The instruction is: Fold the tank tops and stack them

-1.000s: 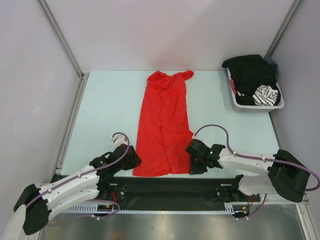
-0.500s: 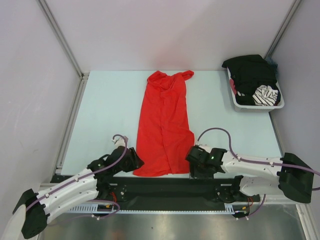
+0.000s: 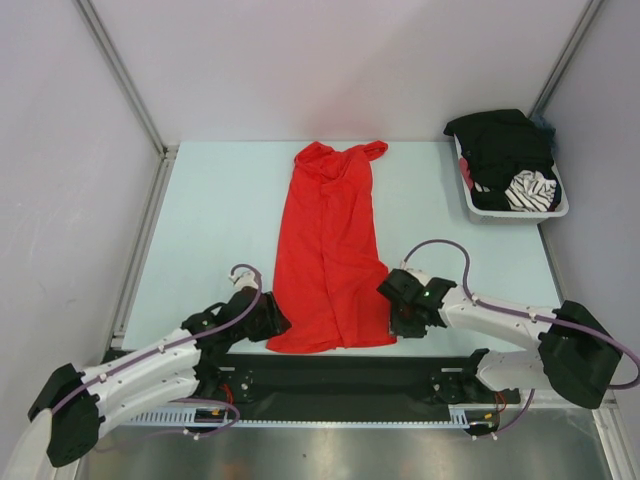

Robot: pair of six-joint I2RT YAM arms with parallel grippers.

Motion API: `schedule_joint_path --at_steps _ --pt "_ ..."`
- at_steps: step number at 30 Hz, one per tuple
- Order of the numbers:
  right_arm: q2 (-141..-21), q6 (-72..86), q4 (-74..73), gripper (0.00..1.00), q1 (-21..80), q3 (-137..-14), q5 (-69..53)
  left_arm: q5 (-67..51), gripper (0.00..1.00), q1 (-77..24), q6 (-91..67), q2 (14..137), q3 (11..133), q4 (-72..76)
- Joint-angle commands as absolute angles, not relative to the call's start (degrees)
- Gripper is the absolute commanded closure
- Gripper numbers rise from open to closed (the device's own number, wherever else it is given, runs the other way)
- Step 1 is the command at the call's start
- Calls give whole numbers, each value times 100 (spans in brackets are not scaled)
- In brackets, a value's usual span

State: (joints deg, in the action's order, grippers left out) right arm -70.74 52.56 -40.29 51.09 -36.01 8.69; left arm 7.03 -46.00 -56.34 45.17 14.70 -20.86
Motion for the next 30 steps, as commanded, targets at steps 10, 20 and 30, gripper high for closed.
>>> schedule_joint_path --at_steps 10,20,30 --pt "-6908 5940 -3937 100 6248 -3464 475 413 54 -4799 -5502 5045 1195 -2979" --pt "-6452 6100 -4517 100 6407 -3480 659 237 48 -5246 -6020 4879 1116 -3383" --pt "-6302 5625 -4562 100 6021 -3498 685 307 58 -5590 -6442 5009 1169 -3586"
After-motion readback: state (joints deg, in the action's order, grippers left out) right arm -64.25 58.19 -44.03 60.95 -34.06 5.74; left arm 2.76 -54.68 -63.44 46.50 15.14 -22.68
